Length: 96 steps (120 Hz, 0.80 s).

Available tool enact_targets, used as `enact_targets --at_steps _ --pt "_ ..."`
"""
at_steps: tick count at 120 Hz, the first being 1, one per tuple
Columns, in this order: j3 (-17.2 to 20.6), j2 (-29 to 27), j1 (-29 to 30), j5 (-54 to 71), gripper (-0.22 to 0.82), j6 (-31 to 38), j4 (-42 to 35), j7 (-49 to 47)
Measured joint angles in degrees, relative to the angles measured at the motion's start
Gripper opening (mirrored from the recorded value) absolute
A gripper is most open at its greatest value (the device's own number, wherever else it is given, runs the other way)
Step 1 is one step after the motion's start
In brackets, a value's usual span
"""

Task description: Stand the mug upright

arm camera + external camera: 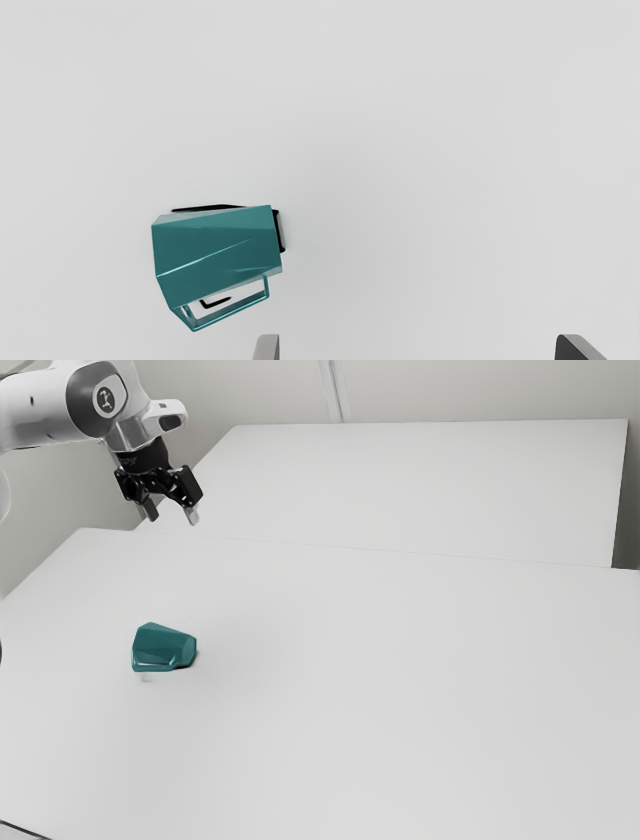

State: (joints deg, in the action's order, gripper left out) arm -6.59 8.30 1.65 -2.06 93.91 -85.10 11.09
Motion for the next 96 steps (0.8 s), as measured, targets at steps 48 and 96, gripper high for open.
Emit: enact_targets --at_steps 48,96 --pt "0.0 -0.1 0.0 -0.4 0.6 0.0 -0.6 -0.3" --pt "-11.1 -0.6 2.2 -17.9 0.6 -2.1 -5.2 8.5"
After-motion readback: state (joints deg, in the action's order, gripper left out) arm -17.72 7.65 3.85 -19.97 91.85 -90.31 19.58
